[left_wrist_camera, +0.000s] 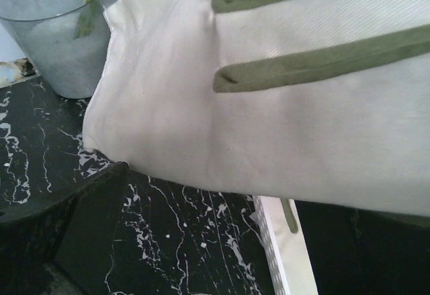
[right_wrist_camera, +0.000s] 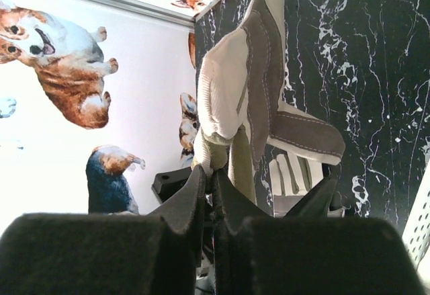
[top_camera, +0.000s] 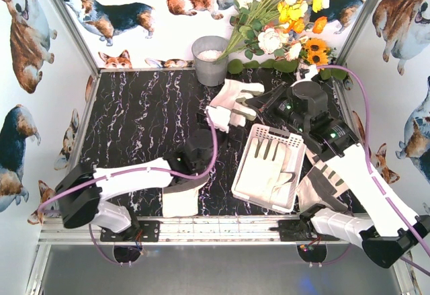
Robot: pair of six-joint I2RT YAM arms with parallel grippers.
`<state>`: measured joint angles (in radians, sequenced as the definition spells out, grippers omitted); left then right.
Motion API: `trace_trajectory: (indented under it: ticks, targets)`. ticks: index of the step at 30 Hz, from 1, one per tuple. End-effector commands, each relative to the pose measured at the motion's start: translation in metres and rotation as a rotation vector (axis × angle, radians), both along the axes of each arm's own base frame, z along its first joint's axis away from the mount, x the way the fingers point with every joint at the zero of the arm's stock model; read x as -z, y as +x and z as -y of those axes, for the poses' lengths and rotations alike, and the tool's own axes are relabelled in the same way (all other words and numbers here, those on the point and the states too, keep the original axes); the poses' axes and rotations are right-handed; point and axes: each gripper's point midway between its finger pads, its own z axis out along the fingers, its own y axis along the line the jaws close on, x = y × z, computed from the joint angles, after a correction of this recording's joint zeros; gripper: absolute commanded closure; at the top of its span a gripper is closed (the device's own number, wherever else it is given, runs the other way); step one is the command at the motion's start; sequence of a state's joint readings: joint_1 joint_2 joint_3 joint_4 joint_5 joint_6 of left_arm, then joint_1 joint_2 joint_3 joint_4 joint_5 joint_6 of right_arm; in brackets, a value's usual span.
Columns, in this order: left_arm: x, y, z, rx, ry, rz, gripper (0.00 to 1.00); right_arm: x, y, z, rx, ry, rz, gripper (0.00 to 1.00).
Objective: Put the gloves into the storage basket
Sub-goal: Turn over the glove.
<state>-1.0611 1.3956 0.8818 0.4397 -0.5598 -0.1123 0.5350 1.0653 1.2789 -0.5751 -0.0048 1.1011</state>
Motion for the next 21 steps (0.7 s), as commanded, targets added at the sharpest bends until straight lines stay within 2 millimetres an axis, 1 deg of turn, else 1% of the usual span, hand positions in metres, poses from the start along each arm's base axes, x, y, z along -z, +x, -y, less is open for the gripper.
trace_trajectory:
  ticks: [1, 3, 6, 8, 10, 12, 15, 17, 19, 21]
  targets:
    - [-0.02, 0.017, 0.0, -0.085, -0.023, 0.095, 0.04, -0.027, -0.003, 0.013, 0.056, 0.023, 0.073, 1.0]
    - [-0.024, 0.018, 0.005, -0.078, -0.04, 0.117, 0.19, -0.026, -0.006, 0.018, 0.067, -0.005, 0.075, 1.0]
    - [-0.028, 0.016, 0.012, -0.043, -0.041, 0.124, 0.41, -0.019, -0.01, 0.024, 0.073, -0.031, 0.072, 1.0]
    - [-0.029, 0.013, 0.013, -0.029, -0.038, 0.12, 0.56, -0.013, -0.011, 0.024, 0.063, -0.049, 0.073, 1.0]
    - [-0.027, 0.008, 0.011, -0.014, -0.036, 0.109, 0.74, -0.007, -0.011, 0.024, 0.056, -0.07, 0.075, 1.0]
    - [-0.024, 0.001, 0.01, 0.02, -0.041, 0.089, 0.87, 0.0, -0.011, 0.025, 0.052, -0.085, 0.073, 1.0]
    - [-0.018, -0.011, 0.01, 0.084, -0.025, 0.049, 0.99, 0.009, -0.01, 0.026, 0.055, -0.099, 0.086, 1.0]
    - [-0.012, -0.016, 0.006, 0.098, 0.002, 0.024, 1.0, 0.013, -0.01, 0.032, 0.074, -0.12, 0.102, 1.0]
    - [-0.008, -0.021, 0.001, 0.108, 0.016, 0.0, 1.0, 0.011, -0.009, 0.037, 0.086, -0.145, 0.138, 1.0]
    - [-0.008, -0.026, -0.002, 0.128, 0.001, -0.022, 1.0, 0.008, -0.011, 0.041, 0.084, -0.17, 0.169, 0.88]
